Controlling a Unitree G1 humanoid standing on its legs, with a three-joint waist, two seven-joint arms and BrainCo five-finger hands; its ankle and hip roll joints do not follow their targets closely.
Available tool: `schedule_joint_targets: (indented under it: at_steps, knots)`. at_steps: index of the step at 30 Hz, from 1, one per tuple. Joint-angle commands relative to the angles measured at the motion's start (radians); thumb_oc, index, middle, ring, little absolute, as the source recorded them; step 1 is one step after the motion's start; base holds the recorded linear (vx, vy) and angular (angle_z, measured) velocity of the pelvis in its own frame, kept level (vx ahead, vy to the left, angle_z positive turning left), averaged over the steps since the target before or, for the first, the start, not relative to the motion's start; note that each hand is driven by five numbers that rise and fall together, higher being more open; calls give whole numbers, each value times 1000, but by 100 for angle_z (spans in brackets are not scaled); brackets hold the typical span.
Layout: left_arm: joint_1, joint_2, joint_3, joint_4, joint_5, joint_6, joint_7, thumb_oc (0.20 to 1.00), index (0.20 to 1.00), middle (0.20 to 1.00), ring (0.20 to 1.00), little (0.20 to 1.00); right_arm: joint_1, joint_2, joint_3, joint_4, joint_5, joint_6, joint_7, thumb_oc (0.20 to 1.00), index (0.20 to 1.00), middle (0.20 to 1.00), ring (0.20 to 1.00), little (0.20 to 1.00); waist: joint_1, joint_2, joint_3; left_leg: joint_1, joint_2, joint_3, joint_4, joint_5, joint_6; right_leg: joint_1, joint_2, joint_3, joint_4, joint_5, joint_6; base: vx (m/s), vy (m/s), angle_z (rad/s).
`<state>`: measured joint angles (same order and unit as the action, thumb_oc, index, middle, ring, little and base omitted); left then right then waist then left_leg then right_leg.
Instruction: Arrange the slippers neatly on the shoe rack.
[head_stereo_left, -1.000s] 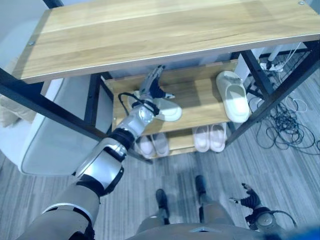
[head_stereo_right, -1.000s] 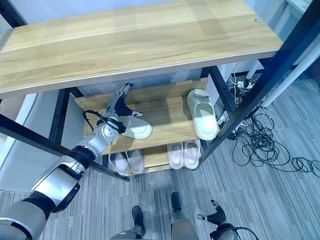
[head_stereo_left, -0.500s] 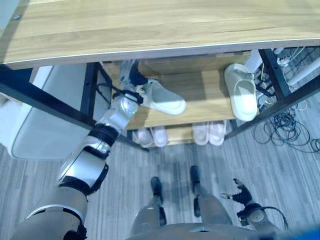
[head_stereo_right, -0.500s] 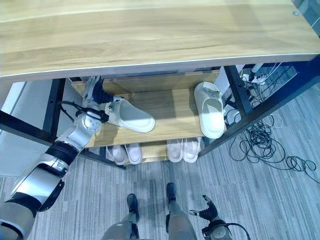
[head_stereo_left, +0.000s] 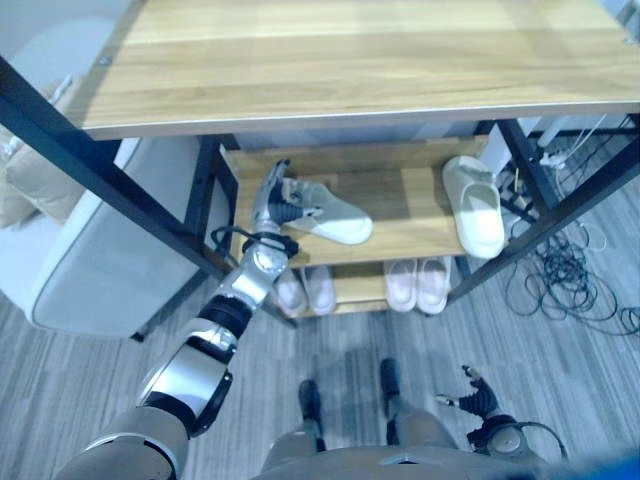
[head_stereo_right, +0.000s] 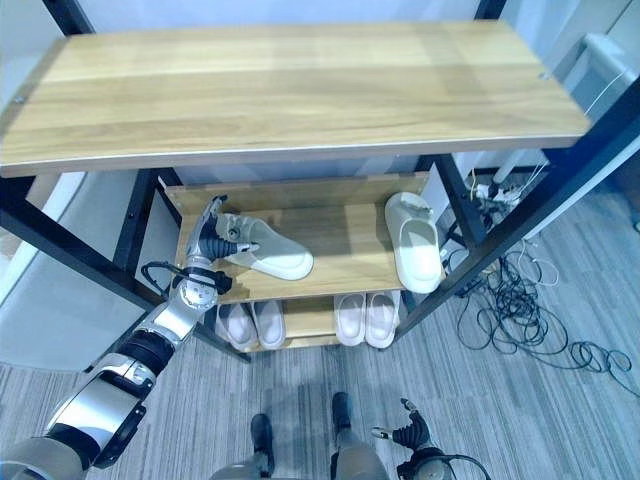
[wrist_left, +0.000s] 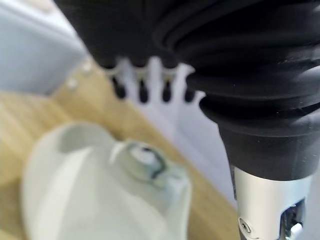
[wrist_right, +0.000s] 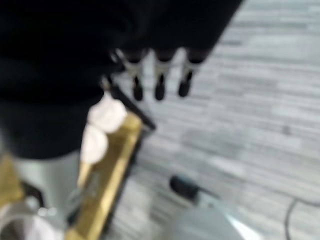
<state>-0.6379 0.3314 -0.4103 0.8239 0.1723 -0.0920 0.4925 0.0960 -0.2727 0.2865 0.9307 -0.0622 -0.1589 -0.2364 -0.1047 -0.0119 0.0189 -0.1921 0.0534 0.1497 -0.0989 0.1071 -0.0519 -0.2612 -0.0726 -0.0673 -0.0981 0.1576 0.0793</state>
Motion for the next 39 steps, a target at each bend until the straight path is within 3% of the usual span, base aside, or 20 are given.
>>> schedule_joint_targets:
  at_steps: [1,12,25,33,34,35,36,37,39]
  knots:
    - [-102,13,36,28,4,-24,62,1000,1000,1000,1000,1000,-17,-11,12,-27,17,-12,-27,1000,1000,1000,1000,1000,-9,17,72,-48,29,-99,12,-30,-43,29,-57,-17,11,-88,79,20,-10,-4]
    - [-198,-34,7,181,-39,-18,89,1000,1000,1000,1000,1000,-70,-7,53,38,31,-12,-33,1000,1000,1000,1000,1000,-18,15,45,-62,32,-93,12,-29,-46,6,-57,-12,11,-86,80,26,-12,-1]
    - [-372,-80,-4,342,-130,16,102,1000,1000,1000,1000,1000,-133,-12,85,54,65,-5,-42,1000,1000,1000,1000,1000,-25,28,102,-104,34,-92,12,-15,-45,-33,-55,-3,12,-72,77,2,-2,-1]
    - [-384,-116,-42,412,-62,47,88,1000,1000,1000,1000,1000,-139,-24,76,57,79,-20,-51,1000,1000,1000,1000,1000,-21,17,126,-104,35,-101,12,-17,-43,-31,-51,-20,15,-76,79,4,-2,1]
    - [-378,-115,-42,406,-66,42,80,900,900,900,900,900,-141,-25,77,57,77,-18,-52,1000,1000,1000,1000,1000,-19,17,129,-104,35,-102,12,-17,-43,-32,-51,-23,15,-76,79,0,0,0]
    - [-378,-115,-42,406,-66,42,80,743,743,743,743,743,-141,-25,77,57,77,-18,-52,1000,1000,1000,1000,1000,-19,17,129,-104,35,-102,12,-17,-43,-32,-51,-23,15,-76,79,0,0,0]
    - [-374,-113,-46,401,-68,40,74,404,404,404,404,404,-144,-27,77,58,78,-16,-51,1000,1000,1000,1000,1000,-18,17,131,-105,34,-102,12,-18,-43,-32,-52,-22,15,-76,79,0,0,0]
    - [-368,-108,-49,386,-77,34,66,200,200,200,200,200,-147,-27,73,56,79,-16,-53,1000,1000,1000,1000,1000,-15,17,137,-105,33,-103,12,-19,-41,-32,-52,-24,16,-76,79,0,0,0]
    - [-369,-107,-55,363,-75,27,60,200,200,200,200,200,-149,-26,70,54,84,-14,-51,1000,1000,1000,1000,1000,-14,18,143,-105,33,-102,12,-19,-41,-32,-53,-27,17,-76,79,0,0,0]
